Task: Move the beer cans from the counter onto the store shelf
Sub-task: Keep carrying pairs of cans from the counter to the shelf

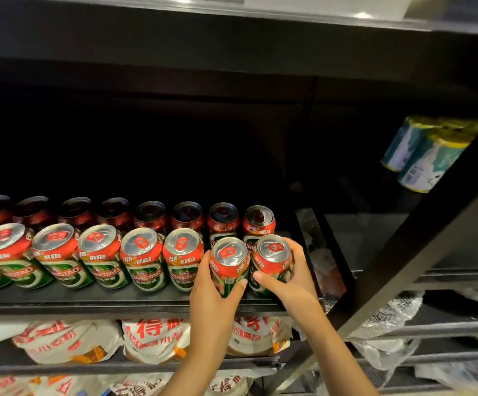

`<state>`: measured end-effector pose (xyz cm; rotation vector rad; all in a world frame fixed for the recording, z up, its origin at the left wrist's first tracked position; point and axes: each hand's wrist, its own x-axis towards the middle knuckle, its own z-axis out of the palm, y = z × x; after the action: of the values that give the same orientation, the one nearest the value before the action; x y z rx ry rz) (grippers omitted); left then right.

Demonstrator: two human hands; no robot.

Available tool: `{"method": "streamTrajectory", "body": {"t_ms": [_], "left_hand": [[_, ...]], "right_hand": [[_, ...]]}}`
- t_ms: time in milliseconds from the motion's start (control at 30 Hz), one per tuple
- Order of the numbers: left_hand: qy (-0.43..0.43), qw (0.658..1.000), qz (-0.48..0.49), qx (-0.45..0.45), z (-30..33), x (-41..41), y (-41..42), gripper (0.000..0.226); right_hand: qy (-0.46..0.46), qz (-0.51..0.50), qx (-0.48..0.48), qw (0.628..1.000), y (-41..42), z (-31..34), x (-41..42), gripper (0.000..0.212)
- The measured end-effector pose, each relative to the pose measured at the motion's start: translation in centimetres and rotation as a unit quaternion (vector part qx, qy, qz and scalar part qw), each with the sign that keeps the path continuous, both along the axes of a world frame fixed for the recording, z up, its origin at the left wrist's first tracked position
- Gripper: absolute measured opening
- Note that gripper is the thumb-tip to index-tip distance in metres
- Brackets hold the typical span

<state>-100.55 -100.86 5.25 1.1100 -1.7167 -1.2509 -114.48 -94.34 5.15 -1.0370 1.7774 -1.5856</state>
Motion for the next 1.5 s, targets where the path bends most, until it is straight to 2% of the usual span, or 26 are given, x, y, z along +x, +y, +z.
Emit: {"method": "streamTrajectory", "body": {"t_ms": [167, 367, 500, 833, 1067, 1233, 1367, 1500], "left_hand": [[0.017, 1.0, 0.014, -0.011, -1.6, 0.6, 1.2, 0.077], [0.01, 0.999, 0.041, -0.032, -2.7, 0.9, 1.8, 0.068], [0.013, 0.998, 0.047, -0.027, -2.7, 0.9, 1.4, 0.071], [-0.011, 0.996, 0.067, -0.059, -2.7, 0.4, 1.1, 0.07], [0.012, 0.993, 0.106, -0.051, -3.0, 0.0, 1.9, 0.062], [0.046, 0.996, 0.081, 0.007, -2.9, 0.2, 2.3, 0.068], [0.043, 0.997, 0.055, -0.016, -3.2, 0.8, 2.0, 0.066], [0.024, 0.997, 0.071, -0.034, -3.4, 0.6, 1.8, 0.069]], "right_hand": [[-0.016, -0.01, 0.005, 1.0, 0.4, -1.3, 0.6, 0.088], [-0.019, -0.053, 0.03, 0.998, 0.1, -2.6, 0.7, 0.08], [-0.035, -0.058, 0.026, 0.997, 0.2, -2.6, 0.6, 0.073], [-0.044, -0.042, 0.042, 0.997, 0.7, -2.9, 0.1, 0.073], [-0.032, -0.023, 0.052, 0.998, 1.1, -2.6, 0.0, 0.073], [-0.021, -0.037, 0.054, 0.998, 0.8, -3.0, 0.3, 0.076], [-0.021, -0.055, 0.045, 0.997, 0.5, -3.1, 0.4, 0.073], [-0.014, -0.056, 0.042, 0.997, 0.6, -3.1, 0.3, 0.072]]}}
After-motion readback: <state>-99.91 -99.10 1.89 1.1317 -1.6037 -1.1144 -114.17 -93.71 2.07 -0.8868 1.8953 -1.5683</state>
